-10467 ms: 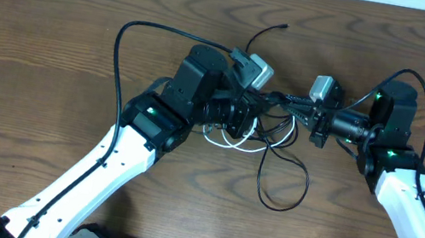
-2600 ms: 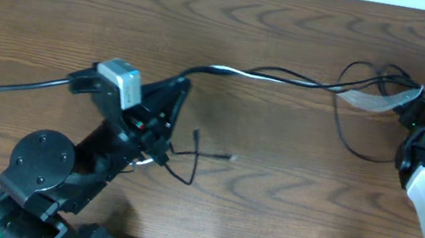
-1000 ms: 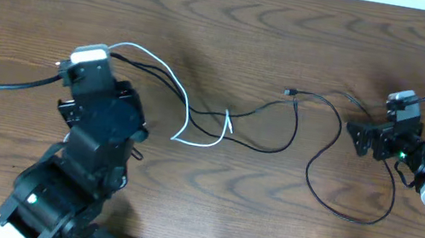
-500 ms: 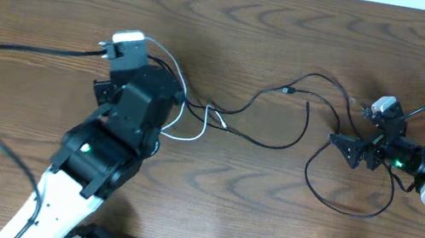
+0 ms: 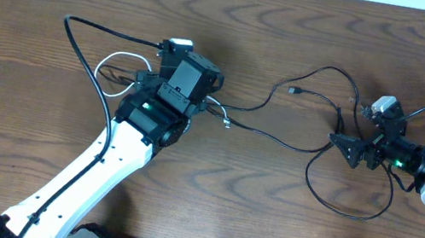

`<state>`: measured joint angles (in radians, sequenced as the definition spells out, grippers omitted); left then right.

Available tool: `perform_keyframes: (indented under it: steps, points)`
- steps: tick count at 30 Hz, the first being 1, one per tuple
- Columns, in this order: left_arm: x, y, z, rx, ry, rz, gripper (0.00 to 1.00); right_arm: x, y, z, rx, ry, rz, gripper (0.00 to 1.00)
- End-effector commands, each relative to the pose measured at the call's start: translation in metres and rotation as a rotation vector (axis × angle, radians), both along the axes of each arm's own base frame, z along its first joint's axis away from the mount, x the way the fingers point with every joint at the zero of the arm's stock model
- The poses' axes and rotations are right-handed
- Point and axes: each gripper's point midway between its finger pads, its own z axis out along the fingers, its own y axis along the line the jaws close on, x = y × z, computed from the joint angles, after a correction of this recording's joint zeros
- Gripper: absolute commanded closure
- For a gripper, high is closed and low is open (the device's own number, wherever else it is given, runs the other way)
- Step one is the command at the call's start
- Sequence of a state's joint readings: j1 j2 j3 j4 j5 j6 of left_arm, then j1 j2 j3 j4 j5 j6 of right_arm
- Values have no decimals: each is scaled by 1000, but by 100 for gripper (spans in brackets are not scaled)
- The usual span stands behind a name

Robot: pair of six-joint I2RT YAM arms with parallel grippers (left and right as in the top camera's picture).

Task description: Untangle cables

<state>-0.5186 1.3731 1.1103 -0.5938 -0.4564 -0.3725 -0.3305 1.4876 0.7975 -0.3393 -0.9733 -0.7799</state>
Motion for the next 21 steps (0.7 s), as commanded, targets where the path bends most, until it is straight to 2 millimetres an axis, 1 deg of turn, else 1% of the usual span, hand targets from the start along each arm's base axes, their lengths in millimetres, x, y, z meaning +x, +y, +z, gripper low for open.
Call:
perform_keyframes:
  steps: [1,8,13,15,18,19,21]
  points:
    - [-2,-7,15,-71,-31,-24,11,2,0,5,10,-27,17,1]
    - [-10,-2,46,-116,-114,-25,11,2,1,5,17,-20,11,1]
    - [-16,2,63,-141,-160,-27,10,2,1,5,19,-18,9,1]
    - [-18,3,66,-145,-169,-27,10,2,1,5,19,-18,11,1]
    - [-21,6,64,-130,-155,-20,10,2,1,5,26,-11,5,1]
    - [-22,9,62,-117,-149,-10,10,3,1,6,32,-6,0,1]
    - [-27,26,58,-112,-145,96,10,5,1,7,55,15,-22,1]
